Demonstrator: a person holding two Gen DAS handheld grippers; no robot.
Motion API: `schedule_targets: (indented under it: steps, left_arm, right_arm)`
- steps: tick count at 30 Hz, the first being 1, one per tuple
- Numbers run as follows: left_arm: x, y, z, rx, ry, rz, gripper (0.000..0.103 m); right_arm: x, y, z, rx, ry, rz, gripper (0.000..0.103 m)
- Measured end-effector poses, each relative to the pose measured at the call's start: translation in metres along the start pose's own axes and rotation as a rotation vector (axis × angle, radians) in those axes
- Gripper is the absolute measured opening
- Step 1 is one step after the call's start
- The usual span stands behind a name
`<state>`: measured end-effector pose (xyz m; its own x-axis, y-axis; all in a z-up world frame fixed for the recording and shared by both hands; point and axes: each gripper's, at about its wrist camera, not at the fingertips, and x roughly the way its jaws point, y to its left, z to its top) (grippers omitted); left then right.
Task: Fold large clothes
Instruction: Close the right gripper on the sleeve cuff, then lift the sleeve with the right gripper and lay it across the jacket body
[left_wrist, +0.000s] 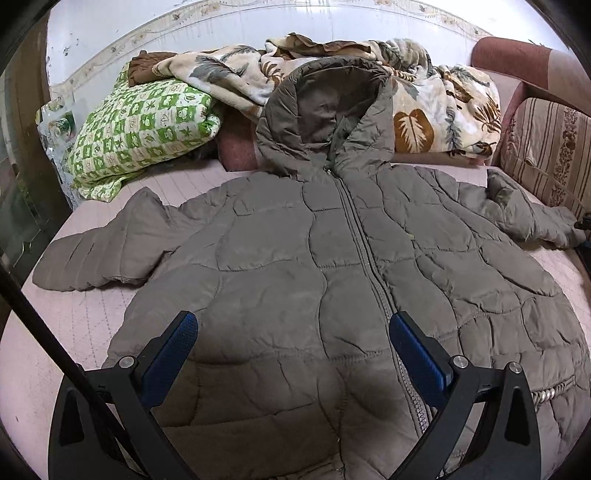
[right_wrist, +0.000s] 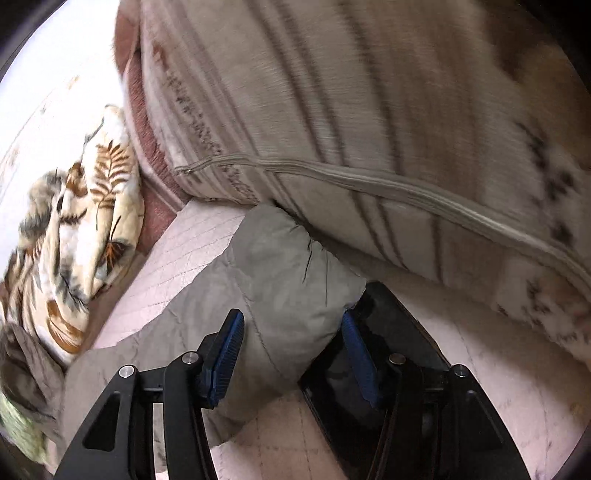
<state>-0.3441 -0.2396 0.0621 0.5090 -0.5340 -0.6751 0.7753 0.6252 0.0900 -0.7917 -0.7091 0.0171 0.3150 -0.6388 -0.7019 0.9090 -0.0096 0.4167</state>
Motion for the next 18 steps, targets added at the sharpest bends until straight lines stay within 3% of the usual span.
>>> schedule_targets:
  steps: [1, 3, 13, 18]
  left_arm:
    - [0.0, -0.001, 0.0, 0.003, -0.002, 0.001, 0.103]
    - [-0.001, -0.001, 0.0, 0.006, -0.005, 0.002, 0.103]
    - [-0.01, 0.001, -0.001, 0.001, -0.023, -0.006, 0.103]
    - [-0.021, 0.004, 0.0, -0.01, -0.048, -0.006, 0.103]
  right_arm:
    - [0.003, 0.001, 0.0, -0.019, 0.009, -0.013, 0.023]
    - [0.002, -0.003, 0.0, 0.02, 0.004, 0.014, 0.015]
    - [-0.085, 0.049, 0.015, -0.063, -0.207, 0.063, 0.009]
    - [-0.145, 0.098, 0.015, -0.135, -0.277, 0.191, 0.005]
